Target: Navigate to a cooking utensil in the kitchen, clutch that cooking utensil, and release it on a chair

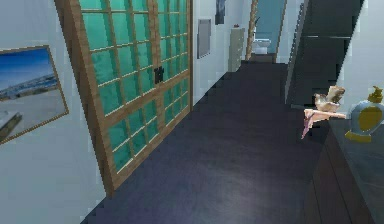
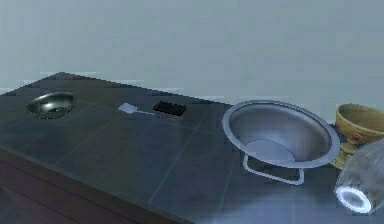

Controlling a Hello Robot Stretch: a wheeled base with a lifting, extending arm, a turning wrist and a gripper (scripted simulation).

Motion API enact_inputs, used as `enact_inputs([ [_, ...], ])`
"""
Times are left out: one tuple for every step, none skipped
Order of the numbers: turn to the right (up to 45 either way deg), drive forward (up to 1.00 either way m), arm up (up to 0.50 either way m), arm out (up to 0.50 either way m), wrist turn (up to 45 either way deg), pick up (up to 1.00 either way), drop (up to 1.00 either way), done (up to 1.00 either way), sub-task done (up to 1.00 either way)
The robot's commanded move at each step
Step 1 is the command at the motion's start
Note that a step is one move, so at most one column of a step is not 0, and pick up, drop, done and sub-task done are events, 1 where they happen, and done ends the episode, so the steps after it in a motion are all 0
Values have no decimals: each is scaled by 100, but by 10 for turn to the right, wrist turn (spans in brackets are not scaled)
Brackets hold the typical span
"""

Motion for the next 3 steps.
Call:
enact_inputs([
  [0,0,38,0,0,0,0,0,0],
  [0,0,0,42,0,0,0,0,0],
  [0,0,0,0,450,0,0,0,0],
])
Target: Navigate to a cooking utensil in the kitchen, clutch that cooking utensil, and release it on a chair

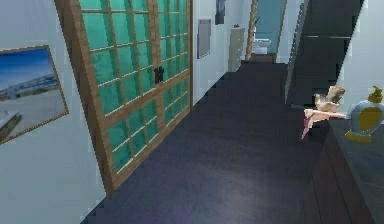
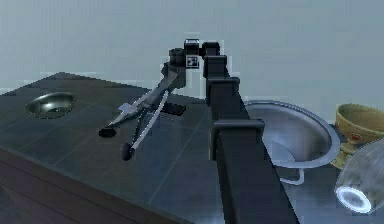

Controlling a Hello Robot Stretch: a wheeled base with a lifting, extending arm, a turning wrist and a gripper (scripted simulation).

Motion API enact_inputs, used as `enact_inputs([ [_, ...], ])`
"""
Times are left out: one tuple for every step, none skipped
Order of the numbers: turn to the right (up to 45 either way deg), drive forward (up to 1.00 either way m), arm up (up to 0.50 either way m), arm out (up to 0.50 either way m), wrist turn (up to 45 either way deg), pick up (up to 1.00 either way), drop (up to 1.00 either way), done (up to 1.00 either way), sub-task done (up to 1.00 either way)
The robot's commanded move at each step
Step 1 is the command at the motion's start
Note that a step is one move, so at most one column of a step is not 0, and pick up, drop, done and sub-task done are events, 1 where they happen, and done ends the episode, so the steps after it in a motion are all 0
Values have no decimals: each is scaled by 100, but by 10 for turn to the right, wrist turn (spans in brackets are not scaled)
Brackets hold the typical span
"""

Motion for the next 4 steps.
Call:
enact_inputs([
  [0,0,0,0,450,0,0,0,0],
  [0,0,0,0,450,0,0,0,0],
  [0,0,0,0,330,0,0,0,0],
  [0,0,-16,0,0,0,0,0,0],
])
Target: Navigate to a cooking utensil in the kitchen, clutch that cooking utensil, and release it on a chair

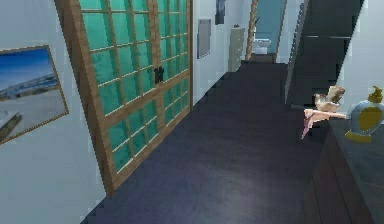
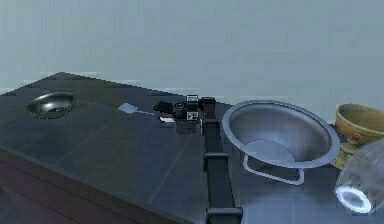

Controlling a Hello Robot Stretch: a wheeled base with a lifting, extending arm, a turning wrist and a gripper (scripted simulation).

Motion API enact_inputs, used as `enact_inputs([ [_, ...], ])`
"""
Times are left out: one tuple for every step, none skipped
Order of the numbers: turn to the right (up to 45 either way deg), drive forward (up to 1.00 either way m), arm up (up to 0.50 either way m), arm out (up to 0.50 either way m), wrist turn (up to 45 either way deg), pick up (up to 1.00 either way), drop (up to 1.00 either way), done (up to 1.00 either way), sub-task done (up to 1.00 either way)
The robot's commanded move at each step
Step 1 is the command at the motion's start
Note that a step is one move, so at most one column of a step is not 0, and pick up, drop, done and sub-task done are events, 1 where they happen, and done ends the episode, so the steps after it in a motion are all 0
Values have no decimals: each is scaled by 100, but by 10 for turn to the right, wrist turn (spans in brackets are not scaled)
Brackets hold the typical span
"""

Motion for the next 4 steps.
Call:
enact_inputs([
  [0,0,0,0,0,100,0,0,0],
  [0,0,10,0,0,0,0,0,0],
  [0,0,6,0,0,0,0,0,0],
  [0,0,0,0,-450,0,0,0,0],
])
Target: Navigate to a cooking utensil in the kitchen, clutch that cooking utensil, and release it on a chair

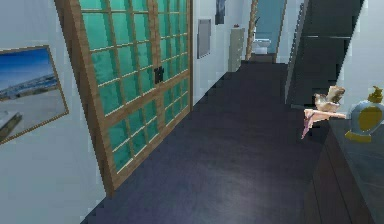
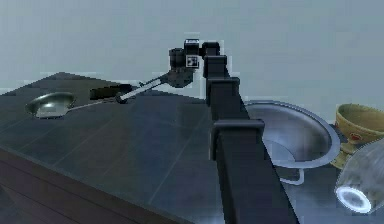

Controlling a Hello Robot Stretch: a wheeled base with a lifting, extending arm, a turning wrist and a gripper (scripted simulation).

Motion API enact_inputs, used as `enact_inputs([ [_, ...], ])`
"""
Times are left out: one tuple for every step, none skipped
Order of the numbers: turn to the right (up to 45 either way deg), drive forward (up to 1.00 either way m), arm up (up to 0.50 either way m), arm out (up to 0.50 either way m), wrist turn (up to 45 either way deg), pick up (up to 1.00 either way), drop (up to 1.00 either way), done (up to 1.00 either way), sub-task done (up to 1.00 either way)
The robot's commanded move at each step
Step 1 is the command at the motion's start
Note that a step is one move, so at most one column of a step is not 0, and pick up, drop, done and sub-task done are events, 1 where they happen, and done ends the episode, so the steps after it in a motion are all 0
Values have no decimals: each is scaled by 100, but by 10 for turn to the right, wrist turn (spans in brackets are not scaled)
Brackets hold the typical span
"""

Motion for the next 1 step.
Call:
enact_inputs([
  [0,0,0,0,-450,0,0,0,0],
])
